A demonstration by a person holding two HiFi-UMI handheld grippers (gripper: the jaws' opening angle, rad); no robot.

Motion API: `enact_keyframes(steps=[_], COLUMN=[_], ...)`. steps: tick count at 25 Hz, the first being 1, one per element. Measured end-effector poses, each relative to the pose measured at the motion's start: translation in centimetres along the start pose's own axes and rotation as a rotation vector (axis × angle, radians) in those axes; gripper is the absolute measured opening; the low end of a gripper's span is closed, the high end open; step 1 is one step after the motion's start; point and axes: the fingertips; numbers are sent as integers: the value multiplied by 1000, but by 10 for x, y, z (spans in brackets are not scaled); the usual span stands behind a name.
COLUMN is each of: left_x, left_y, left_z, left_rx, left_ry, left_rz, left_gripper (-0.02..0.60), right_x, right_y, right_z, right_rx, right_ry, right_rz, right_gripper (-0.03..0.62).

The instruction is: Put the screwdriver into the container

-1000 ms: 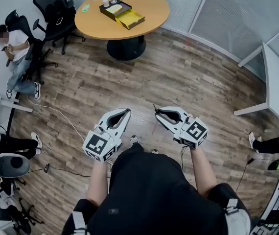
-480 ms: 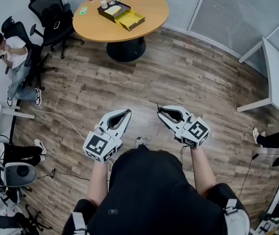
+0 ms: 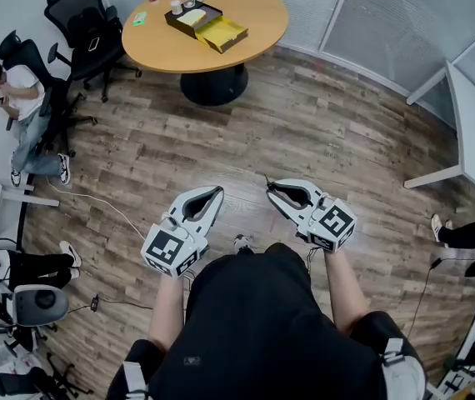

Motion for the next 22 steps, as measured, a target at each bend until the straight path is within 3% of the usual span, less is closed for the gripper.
enact_keyframes(steps=[12, 22], left_x=[18, 33], left_y=[-6, -39], left_z=[11, 19], left_rx=[18, 4], left_ry=[6, 14], left_rz=[-37, -8], left_gripper=[5, 5], right_x=[-7, -46], right_y=[-13, -23], right_z=[6, 16], right_rx=[10, 26], right_ry=[-3, 48], right_rz=[13, 63], right_gripper=[51, 51])
Point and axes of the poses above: the fingertips, and each gripper's own axes: y backward along the fingers, x to its left, z out of its top, and after that the axes turned 11 degrees about -z, right-handed
